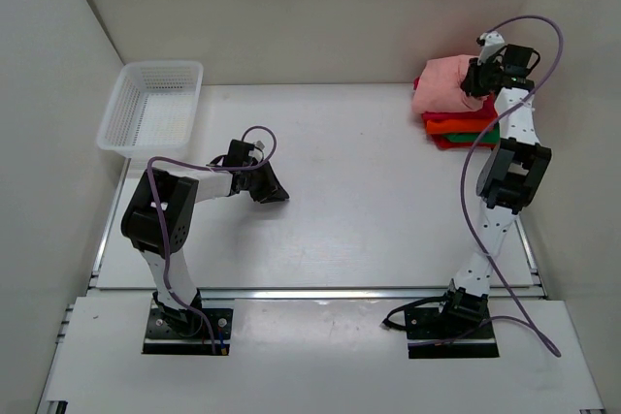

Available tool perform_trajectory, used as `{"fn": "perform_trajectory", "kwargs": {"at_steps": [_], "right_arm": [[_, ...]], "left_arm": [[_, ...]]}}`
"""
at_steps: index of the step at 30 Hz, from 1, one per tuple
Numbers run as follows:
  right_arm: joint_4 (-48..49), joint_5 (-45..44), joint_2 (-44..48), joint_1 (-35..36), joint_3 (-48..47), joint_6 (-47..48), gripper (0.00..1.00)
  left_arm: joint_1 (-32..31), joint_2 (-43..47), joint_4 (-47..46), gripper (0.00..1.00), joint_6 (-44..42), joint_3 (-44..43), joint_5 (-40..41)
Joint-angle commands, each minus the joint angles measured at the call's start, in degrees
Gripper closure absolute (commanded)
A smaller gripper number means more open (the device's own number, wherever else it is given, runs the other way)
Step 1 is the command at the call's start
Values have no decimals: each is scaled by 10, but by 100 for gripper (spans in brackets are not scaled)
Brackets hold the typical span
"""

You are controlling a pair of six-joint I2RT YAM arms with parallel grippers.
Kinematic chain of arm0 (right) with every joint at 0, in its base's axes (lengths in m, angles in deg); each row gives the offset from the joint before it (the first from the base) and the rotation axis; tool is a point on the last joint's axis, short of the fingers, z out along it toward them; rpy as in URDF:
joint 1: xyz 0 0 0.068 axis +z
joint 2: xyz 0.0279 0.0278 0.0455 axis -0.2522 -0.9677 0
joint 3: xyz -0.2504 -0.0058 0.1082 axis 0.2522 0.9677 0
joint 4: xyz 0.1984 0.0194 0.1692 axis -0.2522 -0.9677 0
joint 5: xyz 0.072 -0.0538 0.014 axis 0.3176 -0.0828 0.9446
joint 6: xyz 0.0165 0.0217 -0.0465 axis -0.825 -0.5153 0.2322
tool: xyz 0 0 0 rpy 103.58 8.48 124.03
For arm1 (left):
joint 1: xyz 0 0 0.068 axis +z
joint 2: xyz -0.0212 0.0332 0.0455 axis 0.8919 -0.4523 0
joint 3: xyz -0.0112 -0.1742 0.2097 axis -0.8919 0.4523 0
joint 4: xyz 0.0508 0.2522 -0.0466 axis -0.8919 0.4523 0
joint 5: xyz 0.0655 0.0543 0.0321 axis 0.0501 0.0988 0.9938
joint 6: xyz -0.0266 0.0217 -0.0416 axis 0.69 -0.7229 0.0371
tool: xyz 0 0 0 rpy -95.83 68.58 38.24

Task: Fold and stack the t-shirts
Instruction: Put the neatly folded tshirt into the corner of the board with the right arm

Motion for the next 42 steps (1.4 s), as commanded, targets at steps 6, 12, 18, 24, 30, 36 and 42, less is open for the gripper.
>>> {"fn": "perform_trajectory", "kwargs": {"at_steps": [6,12,18,24,30,36,42], "right_arm": [[46,-234,88,22,84,75,100],[75,-258,148,13,147,90,98],[96,-294,142,12,150,107,92],[128,-363,90,17,142,105,91],[176,-396,105,30,151,114,65],[182,-390,180,49,152,109,25],[207,-427,262,88,205,123,1]], "left_arm": [[-2,-46,60,68,-21,37,44],[-6,-47,46,68,-19,40,38],[-10,-52,41,69,-18,43,29],[-2,-43,47,69,-22,48,34],[1,-31,48,68,-26,54,35],[-7,-11,48,69,-25,64,31],[-9,9,38,68,-16,82,28]]}}
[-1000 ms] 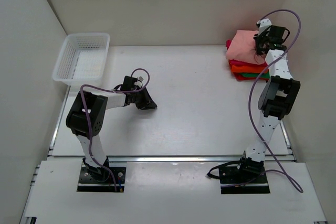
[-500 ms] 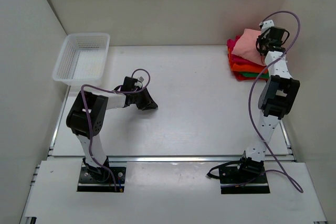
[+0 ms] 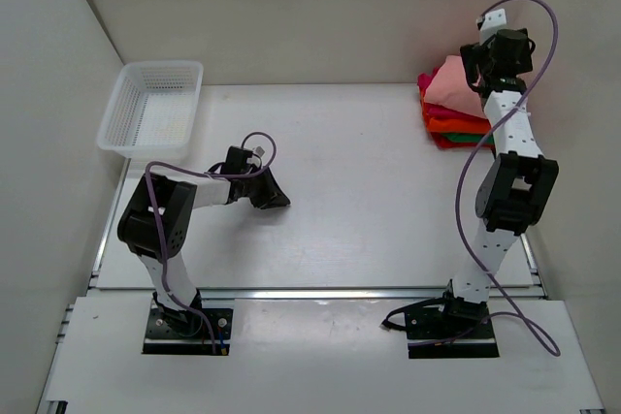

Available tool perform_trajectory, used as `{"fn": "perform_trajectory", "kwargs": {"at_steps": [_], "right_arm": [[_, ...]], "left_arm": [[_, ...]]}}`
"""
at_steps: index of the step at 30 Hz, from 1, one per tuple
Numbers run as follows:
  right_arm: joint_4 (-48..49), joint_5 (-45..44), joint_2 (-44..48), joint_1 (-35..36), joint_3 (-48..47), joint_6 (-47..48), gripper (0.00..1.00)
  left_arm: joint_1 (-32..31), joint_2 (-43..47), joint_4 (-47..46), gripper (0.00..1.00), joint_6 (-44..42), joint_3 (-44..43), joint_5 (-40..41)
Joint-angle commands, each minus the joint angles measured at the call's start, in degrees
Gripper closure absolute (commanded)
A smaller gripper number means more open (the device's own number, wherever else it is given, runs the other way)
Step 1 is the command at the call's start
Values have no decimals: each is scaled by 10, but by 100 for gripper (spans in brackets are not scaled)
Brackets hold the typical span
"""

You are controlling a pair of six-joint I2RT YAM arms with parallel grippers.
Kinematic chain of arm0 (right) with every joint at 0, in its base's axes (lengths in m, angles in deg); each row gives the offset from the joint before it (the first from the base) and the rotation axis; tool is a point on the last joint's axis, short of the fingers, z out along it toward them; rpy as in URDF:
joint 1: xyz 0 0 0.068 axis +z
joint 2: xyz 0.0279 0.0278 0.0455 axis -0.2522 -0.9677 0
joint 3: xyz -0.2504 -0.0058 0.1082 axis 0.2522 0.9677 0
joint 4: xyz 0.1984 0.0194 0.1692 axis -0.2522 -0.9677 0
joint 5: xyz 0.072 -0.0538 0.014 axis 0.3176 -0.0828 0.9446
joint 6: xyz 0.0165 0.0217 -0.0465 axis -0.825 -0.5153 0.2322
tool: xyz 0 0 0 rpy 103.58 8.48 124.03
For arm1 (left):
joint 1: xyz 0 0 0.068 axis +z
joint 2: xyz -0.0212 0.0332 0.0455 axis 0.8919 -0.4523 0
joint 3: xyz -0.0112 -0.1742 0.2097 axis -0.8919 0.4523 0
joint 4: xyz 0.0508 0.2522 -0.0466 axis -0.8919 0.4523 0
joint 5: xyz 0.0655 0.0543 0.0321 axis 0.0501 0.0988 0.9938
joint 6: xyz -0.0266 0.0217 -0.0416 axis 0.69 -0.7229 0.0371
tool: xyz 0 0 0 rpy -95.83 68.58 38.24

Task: Fold and stack the t-shirts
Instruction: Put the neatly folded tshirt into the corner of the board with the right arm

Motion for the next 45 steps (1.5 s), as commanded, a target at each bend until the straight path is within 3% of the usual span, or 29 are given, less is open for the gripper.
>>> {"fn": "perform_trajectory", "kwargs": {"at_steps": [1,4,6,7,9,11,14,16,24,27,30,31,32,33,39,45], "right_arm": [[67,-30,90,34,29,11,2],[85,12,127,47,82,-13,4],[79,65,135,56,94,-37,13],[65,95,127,57,91,-46,20],[52,123,105,68,81,-59,52],[36,135,65,78,56,-65,60],[28,129,20,91,33,-65,40],[23,138,-1,93,17,-72,33],[12,105,-72,96,11,-65,26],[30,39,-92,98,15,-59,25],[43,-21,-97,103,24,-51,37],[47,-27,-99,103,29,-45,48],[47,-28,-90,101,33,-45,67],[49,-26,-80,102,41,-44,76],[80,42,25,107,155,-3,96],[15,76,54,96,115,16,100]], "left_arm": [[-7,-8,82,70,-23,39,57],[-7,-2,75,69,-21,50,52],[-8,-2,69,69,-16,50,47],[-11,-3,68,69,-19,48,46],[-13,-5,69,69,-19,47,45],[-12,-1,69,69,-19,48,46],[-9,1,66,69,-17,51,43],[-4,-2,68,68,-20,49,45],[-1,-17,66,69,-23,49,40],[-1,-20,69,69,-23,47,42],[3,-16,69,68,-25,47,42],[6,-17,69,69,-27,49,40],[5,-15,68,69,-24,49,43],[3,-16,68,69,-24,50,42],[-2,-18,68,69,-23,48,39],[-4,-7,64,68,-19,52,37]]}}
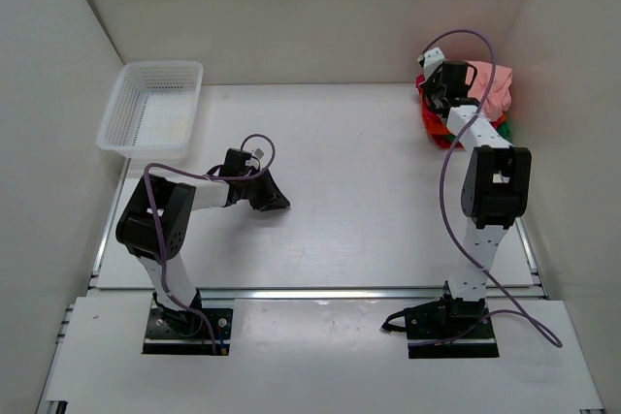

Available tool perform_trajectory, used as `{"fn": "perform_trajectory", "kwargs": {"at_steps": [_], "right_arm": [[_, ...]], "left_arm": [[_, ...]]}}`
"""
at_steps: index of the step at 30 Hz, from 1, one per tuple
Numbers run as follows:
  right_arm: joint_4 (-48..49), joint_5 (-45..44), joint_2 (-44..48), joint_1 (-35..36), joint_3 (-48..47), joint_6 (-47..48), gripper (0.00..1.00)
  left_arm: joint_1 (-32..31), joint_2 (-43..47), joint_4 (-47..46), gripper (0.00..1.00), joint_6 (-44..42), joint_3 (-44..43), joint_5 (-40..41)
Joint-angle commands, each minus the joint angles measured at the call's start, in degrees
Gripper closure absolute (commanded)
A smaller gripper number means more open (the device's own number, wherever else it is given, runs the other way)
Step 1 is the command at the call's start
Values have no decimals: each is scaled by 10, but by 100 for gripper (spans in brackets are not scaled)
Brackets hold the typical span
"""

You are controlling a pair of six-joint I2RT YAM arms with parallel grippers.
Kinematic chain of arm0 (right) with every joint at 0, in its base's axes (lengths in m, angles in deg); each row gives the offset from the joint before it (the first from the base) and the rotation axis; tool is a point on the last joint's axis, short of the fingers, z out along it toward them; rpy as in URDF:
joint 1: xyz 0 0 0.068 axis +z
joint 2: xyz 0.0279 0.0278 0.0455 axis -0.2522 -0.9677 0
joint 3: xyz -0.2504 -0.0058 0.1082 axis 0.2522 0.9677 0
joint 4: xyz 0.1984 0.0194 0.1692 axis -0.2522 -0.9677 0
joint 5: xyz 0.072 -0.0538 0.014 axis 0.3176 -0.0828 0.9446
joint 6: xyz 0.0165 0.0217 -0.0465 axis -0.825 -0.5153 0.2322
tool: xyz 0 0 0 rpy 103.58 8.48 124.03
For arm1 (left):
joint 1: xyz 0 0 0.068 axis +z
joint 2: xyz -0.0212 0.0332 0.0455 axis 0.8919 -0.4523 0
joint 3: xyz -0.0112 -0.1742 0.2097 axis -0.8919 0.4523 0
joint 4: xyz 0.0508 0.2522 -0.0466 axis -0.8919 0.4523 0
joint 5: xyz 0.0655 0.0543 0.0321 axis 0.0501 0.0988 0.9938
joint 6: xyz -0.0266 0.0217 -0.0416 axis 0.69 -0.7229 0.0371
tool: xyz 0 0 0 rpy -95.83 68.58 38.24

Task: Fold and stack the t-shirts
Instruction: Put the neatly folded tshirt into the corner of the board with the right arm

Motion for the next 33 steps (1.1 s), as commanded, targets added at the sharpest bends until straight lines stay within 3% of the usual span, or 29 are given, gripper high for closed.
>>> {"fn": "perform_trajectory", "kwargs": {"at_steps": [1,8,29,33], "right_arm": [[-5,14,63,-8,-28,21,100],[-19,39,92,-20,4,25,100],[-99,79,46,-59,2,-3,100],[-96,75,48,-59,1,0,93]], "left_arm": [[-6,-17,77,69,-24,33,48],[-6,-18,73,69,-22,38,50],[-1,-8,65,69,-21,41,41],[-1,-3,69,69,-19,42,40]]}}
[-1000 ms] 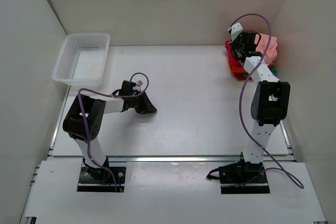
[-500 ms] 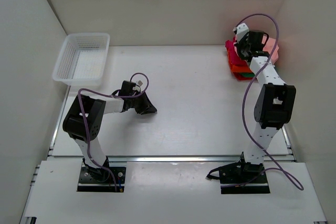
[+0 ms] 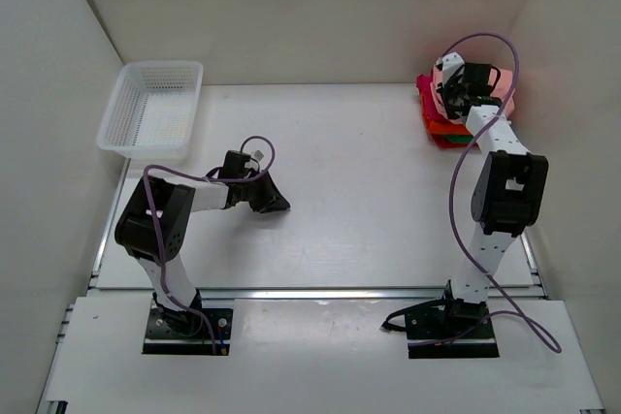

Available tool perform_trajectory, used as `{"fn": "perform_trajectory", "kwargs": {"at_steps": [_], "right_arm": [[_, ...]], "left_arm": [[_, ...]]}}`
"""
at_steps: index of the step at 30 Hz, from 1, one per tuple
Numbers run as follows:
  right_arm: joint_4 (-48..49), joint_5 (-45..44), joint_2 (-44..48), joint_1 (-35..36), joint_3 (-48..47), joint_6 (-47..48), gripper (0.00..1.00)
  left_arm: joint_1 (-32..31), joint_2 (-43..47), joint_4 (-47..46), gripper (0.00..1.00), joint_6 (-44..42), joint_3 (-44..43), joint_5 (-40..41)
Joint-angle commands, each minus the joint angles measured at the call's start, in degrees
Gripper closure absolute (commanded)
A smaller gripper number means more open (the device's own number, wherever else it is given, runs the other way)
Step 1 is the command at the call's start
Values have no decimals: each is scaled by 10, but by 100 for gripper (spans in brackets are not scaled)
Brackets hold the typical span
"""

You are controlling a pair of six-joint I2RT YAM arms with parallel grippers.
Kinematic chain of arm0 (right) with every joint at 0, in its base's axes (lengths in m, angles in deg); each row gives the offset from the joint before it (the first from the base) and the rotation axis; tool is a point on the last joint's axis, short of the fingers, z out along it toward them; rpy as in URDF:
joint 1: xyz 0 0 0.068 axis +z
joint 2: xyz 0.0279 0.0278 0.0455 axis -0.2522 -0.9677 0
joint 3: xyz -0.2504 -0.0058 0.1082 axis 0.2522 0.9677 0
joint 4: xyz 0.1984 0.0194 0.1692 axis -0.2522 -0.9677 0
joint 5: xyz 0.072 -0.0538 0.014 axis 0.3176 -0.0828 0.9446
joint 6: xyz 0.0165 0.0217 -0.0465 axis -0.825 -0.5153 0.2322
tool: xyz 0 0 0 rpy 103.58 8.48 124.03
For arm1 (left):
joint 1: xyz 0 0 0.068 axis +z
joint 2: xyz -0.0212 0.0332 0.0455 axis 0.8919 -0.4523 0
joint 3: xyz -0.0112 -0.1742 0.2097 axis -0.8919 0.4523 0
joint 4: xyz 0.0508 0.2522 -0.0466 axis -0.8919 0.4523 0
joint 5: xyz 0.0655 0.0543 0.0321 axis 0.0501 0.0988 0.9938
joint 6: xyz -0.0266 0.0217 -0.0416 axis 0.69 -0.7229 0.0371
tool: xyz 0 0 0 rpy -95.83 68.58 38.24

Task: Fold and stack the t-shirts
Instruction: Put the neatly folded tshirt into the corner of the board with the right arm

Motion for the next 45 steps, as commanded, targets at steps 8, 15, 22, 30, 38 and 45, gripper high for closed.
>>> {"fn": "perform_trajectory", "kwargs": {"at_steps": [8,15,22,30,38,45], "right_arm": [[27,-78,130,37,-8,-25,0],[3,-97,246,52,30,-191,0],[4,-21,386,58,242,-299,1],[-62,-59,368,182,245,-288,1],[-107,-69,323,261,260,-268,1],[-123,-78,335,284,300,-269,0]], "left_arm": [[-2,6,97,70,-24,21,52],[-6,88,118,68,-21,33,69],[27,94,298,53,-137,-83,151],[51,68,439,45,-315,-165,279],[56,127,421,2,-367,-87,298],[41,131,463,2,-384,-80,352]]}}
